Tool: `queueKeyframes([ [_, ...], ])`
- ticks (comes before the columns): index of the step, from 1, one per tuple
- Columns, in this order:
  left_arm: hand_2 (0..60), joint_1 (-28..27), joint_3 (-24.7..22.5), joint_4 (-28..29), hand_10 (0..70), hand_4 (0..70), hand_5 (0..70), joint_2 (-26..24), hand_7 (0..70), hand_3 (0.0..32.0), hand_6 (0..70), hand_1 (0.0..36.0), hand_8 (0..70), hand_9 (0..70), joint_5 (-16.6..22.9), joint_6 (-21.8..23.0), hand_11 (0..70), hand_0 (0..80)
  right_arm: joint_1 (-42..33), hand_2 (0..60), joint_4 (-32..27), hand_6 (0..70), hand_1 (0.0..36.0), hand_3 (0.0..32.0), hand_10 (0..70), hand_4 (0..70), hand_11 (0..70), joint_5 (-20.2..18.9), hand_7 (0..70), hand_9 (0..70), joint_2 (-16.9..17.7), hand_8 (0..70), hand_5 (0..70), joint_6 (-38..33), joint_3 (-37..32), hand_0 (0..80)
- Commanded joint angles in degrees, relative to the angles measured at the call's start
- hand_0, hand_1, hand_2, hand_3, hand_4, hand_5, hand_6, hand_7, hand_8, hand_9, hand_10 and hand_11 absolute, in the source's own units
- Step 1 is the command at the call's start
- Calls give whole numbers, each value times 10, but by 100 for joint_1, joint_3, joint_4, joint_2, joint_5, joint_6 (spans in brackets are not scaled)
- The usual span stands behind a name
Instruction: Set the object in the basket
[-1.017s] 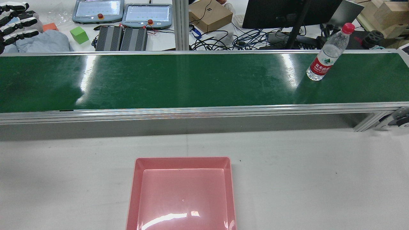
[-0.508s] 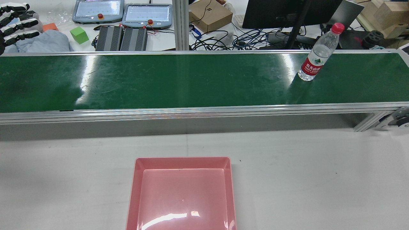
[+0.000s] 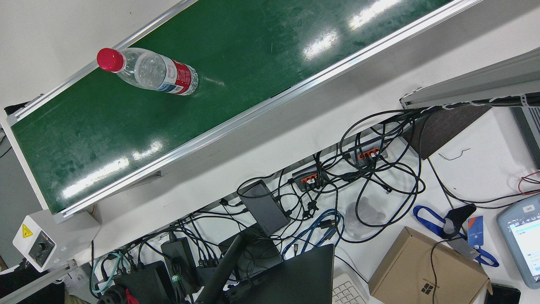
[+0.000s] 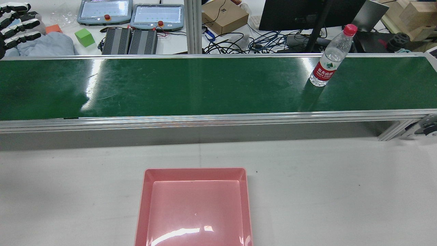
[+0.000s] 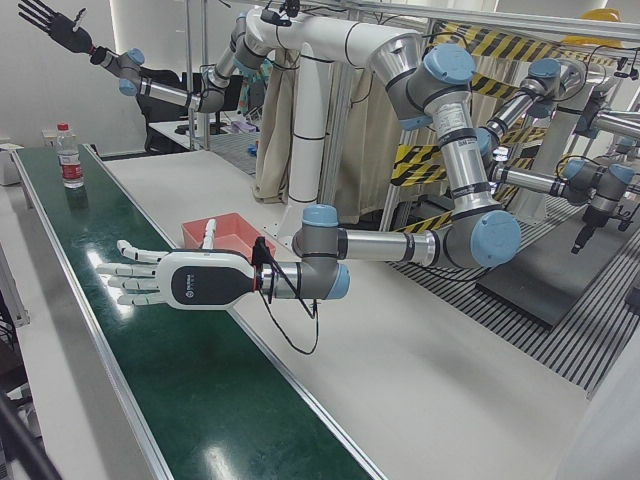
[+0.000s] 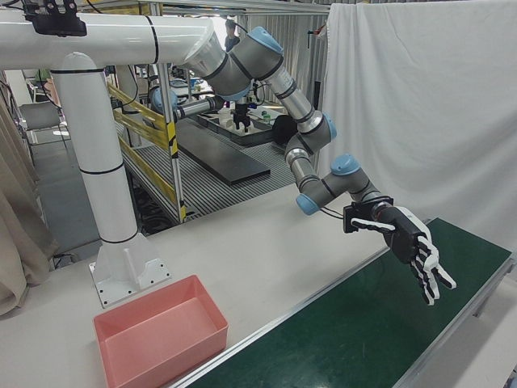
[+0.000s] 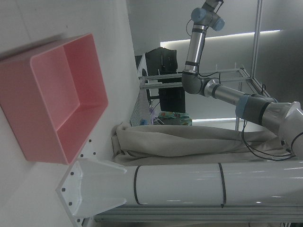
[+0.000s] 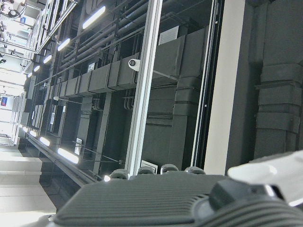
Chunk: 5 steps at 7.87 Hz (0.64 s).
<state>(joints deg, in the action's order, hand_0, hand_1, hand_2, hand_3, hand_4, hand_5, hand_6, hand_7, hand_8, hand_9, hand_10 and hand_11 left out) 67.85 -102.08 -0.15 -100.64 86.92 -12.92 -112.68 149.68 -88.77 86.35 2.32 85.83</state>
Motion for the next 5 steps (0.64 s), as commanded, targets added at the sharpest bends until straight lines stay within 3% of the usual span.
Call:
queueKeyframes([
  [1, 0, 8, 4, 6, 78, 40, 306, 0, 35, 108, 45, 0, 103, 107, 0, 0, 121, 528, 0, 0, 0, 0, 0, 0, 0, 0, 0, 0, 0, 0, 4, 0, 0, -3, 4, 0],
  [5, 0, 17, -5, 6, 87, 69, 312, -9, 41, 106, 53, 0, 123, 116, 0, 9, 133, 530, 0, 0, 0, 0, 0, 0, 0, 0, 0, 0, 0, 0, 4, 0, 0, -3, 4, 0],
])
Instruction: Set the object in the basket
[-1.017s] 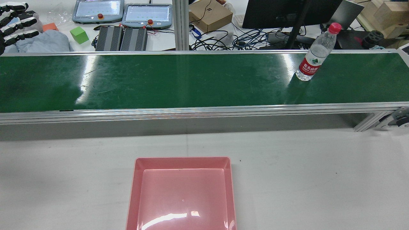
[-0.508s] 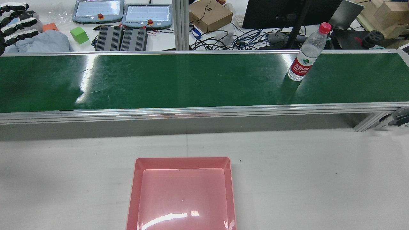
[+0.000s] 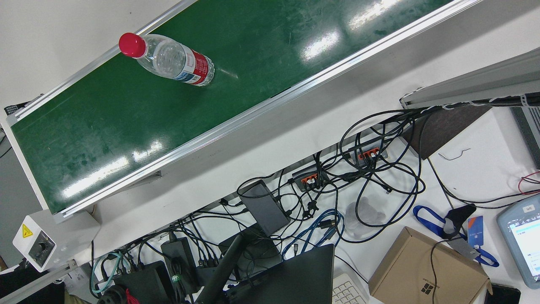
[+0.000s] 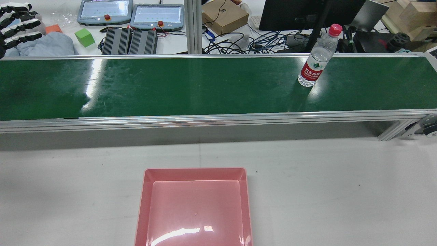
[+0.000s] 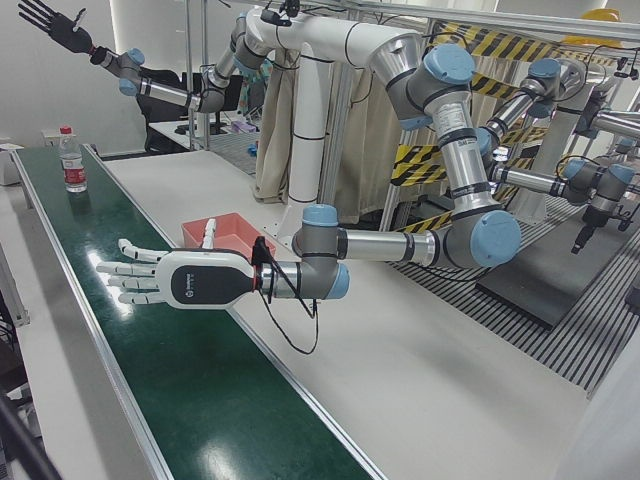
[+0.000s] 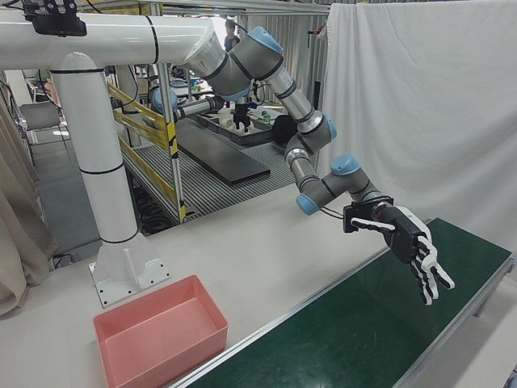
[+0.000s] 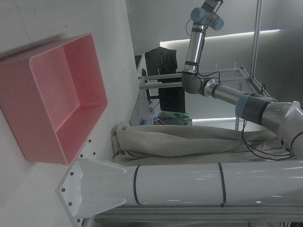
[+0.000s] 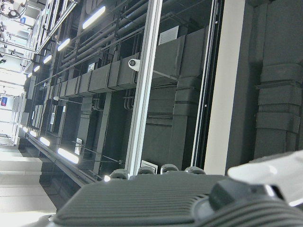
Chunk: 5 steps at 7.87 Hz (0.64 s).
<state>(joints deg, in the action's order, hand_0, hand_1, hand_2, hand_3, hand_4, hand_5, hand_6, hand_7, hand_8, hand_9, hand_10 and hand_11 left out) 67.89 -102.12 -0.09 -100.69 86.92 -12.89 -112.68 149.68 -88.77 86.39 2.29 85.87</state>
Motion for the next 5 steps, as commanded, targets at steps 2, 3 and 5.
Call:
queueKeyframes([
  [2, 0, 5, -1, 0, 82, 69, 311, -3, 39, 102, 53, 0, 124, 117, 0, 6, 126, 528, 0, 0, 0, 0, 0, 0, 0, 0, 0, 0, 0, 0, 0, 0, 0, 0, 9, 0],
  [3, 0, 5, -10, 0, 84, 69, 313, -3, 42, 102, 55, 0, 128, 122, 0, 6, 129, 528, 0, 0, 0, 0, 0, 0, 0, 0, 0, 0, 0, 0, 0, 0, 0, 0, 9, 0],
  [5, 0, 5, -1, 0, 85, 72, 312, -3, 40, 100, 54, 0, 126, 119, 0, 6, 131, 530, 0, 0, 0, 0, 0, 0, 0, 0, 0, 0, 0, 0, 0, 0, 0, 0, 17, 0],
])
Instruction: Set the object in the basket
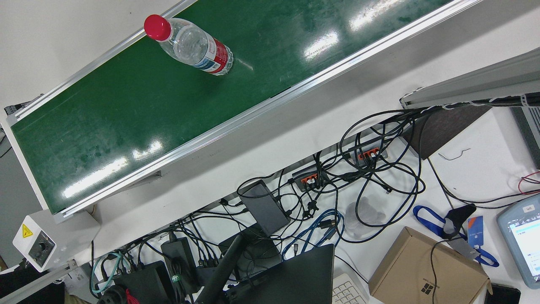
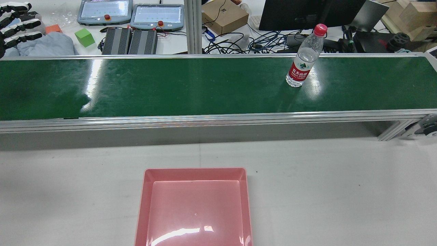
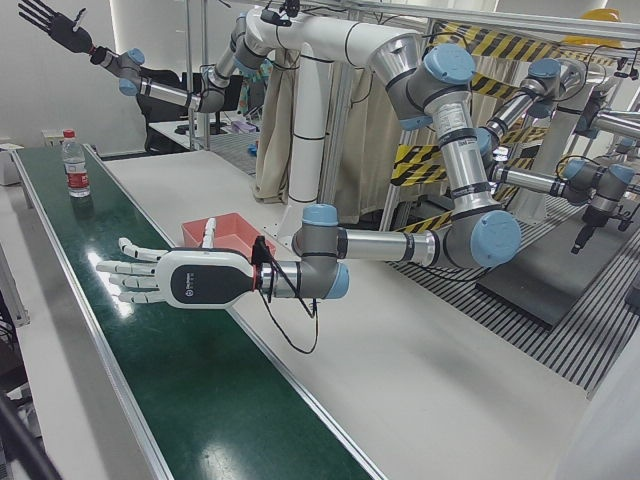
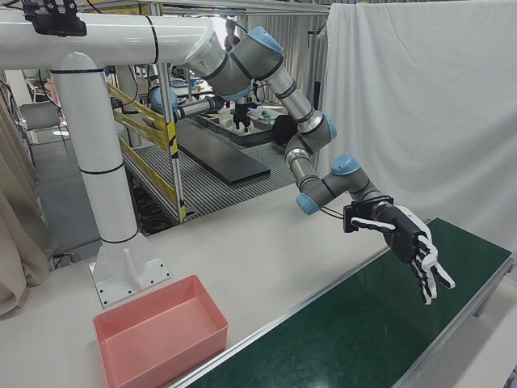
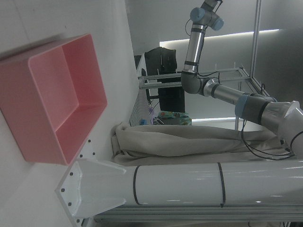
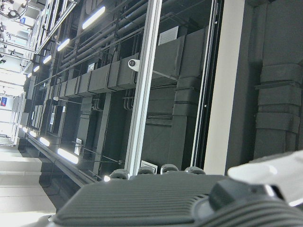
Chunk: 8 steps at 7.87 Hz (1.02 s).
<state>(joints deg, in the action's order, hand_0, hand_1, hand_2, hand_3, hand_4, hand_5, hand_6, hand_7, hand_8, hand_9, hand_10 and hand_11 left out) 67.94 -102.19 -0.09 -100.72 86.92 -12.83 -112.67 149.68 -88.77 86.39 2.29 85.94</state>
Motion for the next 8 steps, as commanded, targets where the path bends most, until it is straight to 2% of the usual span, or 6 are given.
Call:
queueKeyframes([
  [1, 0, 0, 6, 0, 84, 70, 314, 0, 40, 102, 54, 0, 124, 115, 0, 0, 130, 527, 0, 0, 0, 0, 0, 0, 0, 0, 0, 0, 0, 0, 0, 0, 0, 0, 1, 0],
  [2, 0, 0, -3, 0, 88, 70, 314, 0, 40, 100, 55, 0, 126, 119, 0, 0, 135, 530, 0, 0, 0, 0, 0, 0, 0, 0, 0, 0, 0, 0, 9, 0, 0, 0, 1, 0],
  [4, 0, 0, 6, 0, 77, 37, 308, 0, 31, 116, 39, 0, 105, 108, 0, 0, 121, 529, 0, 0, 0, 0, 0, 0, 0, 0, 0, 0, 0, 0, 0, 0, 0, 0, 1, 0],
  [8, 0, 0, -3, 0, 74, 41, 311, 0, 31, 116, 40, 0, 107, 109, 0, 0, 116, 531, 0, 0, 0, 0, 0, 0, 0, 0, 0, 0, 0, 0, 0, 0, 0, 0, 10, 0],
])
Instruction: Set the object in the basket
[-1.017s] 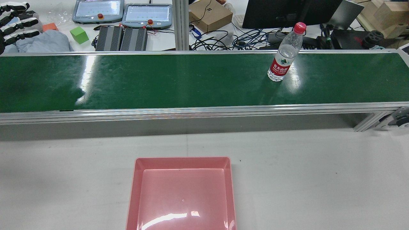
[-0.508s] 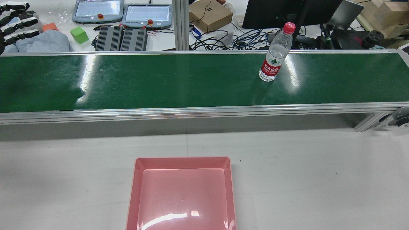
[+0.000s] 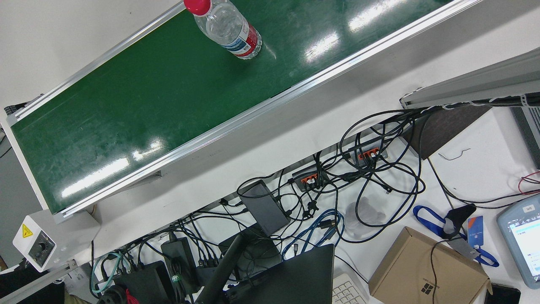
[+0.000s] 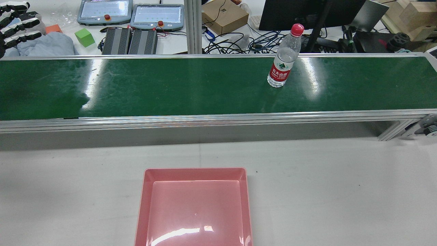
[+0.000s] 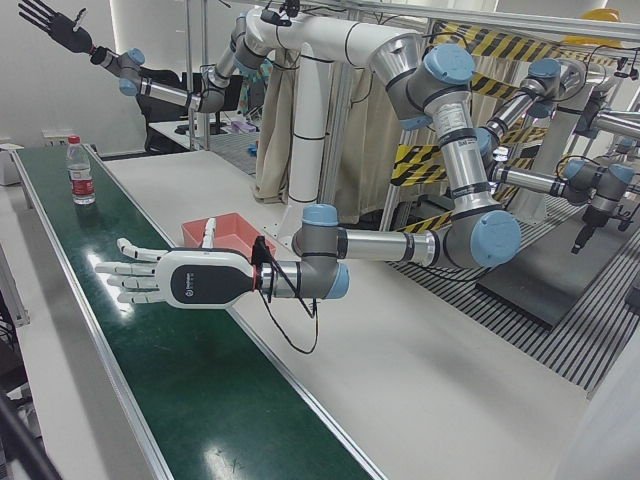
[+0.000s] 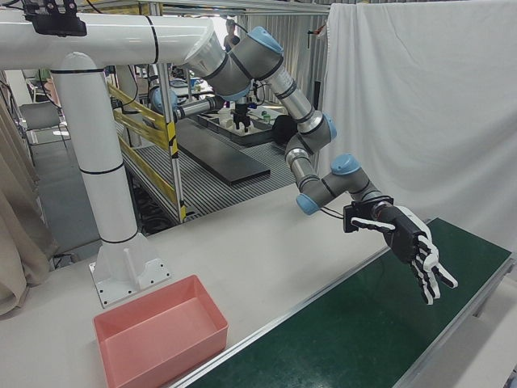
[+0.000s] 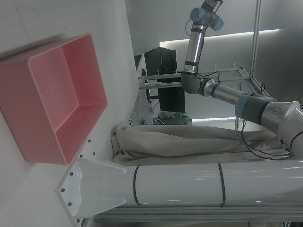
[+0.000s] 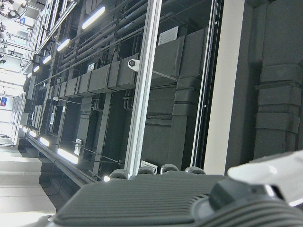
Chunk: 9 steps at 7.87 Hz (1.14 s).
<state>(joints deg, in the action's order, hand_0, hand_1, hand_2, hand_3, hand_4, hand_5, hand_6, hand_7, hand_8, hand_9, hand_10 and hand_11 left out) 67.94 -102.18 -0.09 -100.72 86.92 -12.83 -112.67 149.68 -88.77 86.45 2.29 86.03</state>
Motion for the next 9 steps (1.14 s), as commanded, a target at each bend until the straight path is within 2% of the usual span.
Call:
queueKeyframes([
  [1, 0, 9, -4, 0, 76, 40, 310, 0, 32, 114, 41, 0, 106, 109, 0, 9, 118, 530, 0, 0, 0, 0, 0, 0, 0, 0, 0, 0, 0, 0, -5, 0, 0, 0, 1, 0],
  [4, 0, -9, 5, 0, 88, 71, 318, 9, 42, 100, 57, 4, 128, 124, 0, -9, 137, 541, -9, 0, 9, 0, 0, 0, 0, 0, 0, 0, 0, 0, -5, 0, 0, 0, 19, 0],
  [7, 0, 9, 14, -9, 87, 71, 317, 9, 40, 98, 55, 0, 126, 120, 0, 0, 134, 535, -9, 0, 0, 0, 0, 0, 0, 0, 0, 0, 0, 0, -5, 0, 0, 0, 10, 0],
  [9, 0, 18, 5, 0, 86, 70, 305, 9, 35, 112, 52, 0, 118, 111, 0, 0, 133, 538, -9, 0, 0, 0, 0, 0, 0, 0, 0, 0, 0, 0, -5, 0, 0, 0, 1, 0],
])
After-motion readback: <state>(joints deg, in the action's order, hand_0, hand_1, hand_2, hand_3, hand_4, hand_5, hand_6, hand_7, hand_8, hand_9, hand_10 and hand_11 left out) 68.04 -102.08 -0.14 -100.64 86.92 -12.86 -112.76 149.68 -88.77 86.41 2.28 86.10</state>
